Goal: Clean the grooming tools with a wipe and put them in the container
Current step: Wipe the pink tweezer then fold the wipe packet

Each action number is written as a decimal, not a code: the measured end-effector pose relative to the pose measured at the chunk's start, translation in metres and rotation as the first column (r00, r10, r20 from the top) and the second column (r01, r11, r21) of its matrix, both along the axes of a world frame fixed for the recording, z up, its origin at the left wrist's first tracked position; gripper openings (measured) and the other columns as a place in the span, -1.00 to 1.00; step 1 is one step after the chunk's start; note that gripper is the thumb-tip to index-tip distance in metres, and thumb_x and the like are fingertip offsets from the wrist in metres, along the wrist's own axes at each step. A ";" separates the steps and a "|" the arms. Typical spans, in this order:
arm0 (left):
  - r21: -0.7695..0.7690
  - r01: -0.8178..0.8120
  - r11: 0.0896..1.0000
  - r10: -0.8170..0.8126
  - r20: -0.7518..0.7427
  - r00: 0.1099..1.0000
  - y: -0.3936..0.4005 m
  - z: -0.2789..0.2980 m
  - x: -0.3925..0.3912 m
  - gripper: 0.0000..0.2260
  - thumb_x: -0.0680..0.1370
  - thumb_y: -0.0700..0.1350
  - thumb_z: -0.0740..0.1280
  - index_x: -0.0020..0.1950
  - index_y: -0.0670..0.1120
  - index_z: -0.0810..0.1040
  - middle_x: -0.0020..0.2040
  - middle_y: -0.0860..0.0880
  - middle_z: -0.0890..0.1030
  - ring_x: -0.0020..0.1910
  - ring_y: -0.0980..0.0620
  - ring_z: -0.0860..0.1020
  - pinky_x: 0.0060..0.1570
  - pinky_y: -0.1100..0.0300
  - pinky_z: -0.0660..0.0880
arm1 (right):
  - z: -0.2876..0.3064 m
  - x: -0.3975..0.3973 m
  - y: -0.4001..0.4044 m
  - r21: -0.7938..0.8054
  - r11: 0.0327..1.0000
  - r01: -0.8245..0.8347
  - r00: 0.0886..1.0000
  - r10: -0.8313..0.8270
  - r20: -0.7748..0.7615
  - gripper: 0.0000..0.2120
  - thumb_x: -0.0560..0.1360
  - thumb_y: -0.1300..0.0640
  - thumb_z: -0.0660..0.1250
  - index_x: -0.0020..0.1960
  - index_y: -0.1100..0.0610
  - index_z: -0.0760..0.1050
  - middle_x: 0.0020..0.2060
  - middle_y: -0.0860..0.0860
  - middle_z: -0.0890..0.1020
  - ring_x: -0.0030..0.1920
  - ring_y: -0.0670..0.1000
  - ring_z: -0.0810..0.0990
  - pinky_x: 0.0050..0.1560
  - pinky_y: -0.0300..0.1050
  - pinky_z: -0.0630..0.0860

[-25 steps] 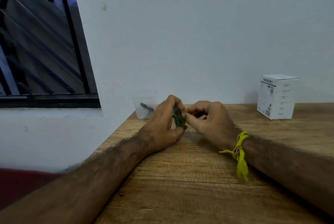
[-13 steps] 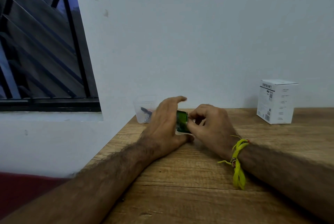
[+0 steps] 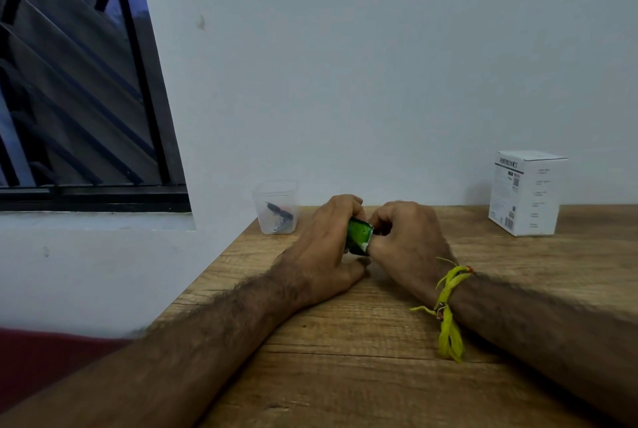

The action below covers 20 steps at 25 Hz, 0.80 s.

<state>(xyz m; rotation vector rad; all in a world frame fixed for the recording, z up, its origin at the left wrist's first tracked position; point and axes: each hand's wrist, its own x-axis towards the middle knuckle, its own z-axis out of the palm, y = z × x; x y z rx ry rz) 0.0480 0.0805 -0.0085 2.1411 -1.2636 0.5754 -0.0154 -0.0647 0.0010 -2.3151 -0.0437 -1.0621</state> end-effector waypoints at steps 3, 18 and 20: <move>-0.007 -0.027 1.000 0.028 0.084 0.996 -0.003 -0.001 -0.002 -0.53 0.40 -0.15 0.51 0.20 -0.01 0.37 0.41 0.03 0.37 0.36 0.14 0.33 0.31 0.21 0.35 | 0.001 -0.001 0.005 0.031 0.998 0.056 0.998 -0.057 0.038 -0.75 0.26 0.10 0.48 -0.50 0.10 0.46 -0.55 -0.04 0.51 -0.45 -0.04 0.49 -0.42 -0.05 0.48; -0.117 0.075 0.990 -0.072 0.032 0.997 0.002 0.002 0.002 -0.63 0.47 -0.10 0.48 0.23 0.03 0.49 0.43 0.07 0.42 0.46 0.23 0.31 0.16 0.16 0.57 | 0.002 -0.004 0.007 0.073 0.997 0.016 0.995 -0.023 0.102 -0.79 0.28 0.10 0.49 -0.45 0.05 0.49 -0.49 -0.06 0.49 -0.39 -0.05 0.46 -0.36 -0.05 0.46; -0.083 0.050 0.995 -0.046 0.047 0.998 0.001 0.002 0.001 -0.66 0.48 -0.11 0.46 0.23 0.01 0.49 0.43 0.04 0.43 0.42 0.19 0.36 0.22 0.11 0.54 | 0.002 -0.003 0.006 0.065 0.998 0.018 0.995 -0.024 0.099 -0.83 0.27 0.12 0.48 -0.43 0.06 0.51 -0.48 -0.05 0.50 -0.38 -0.04 0.47 -0.36 -0.06 0.47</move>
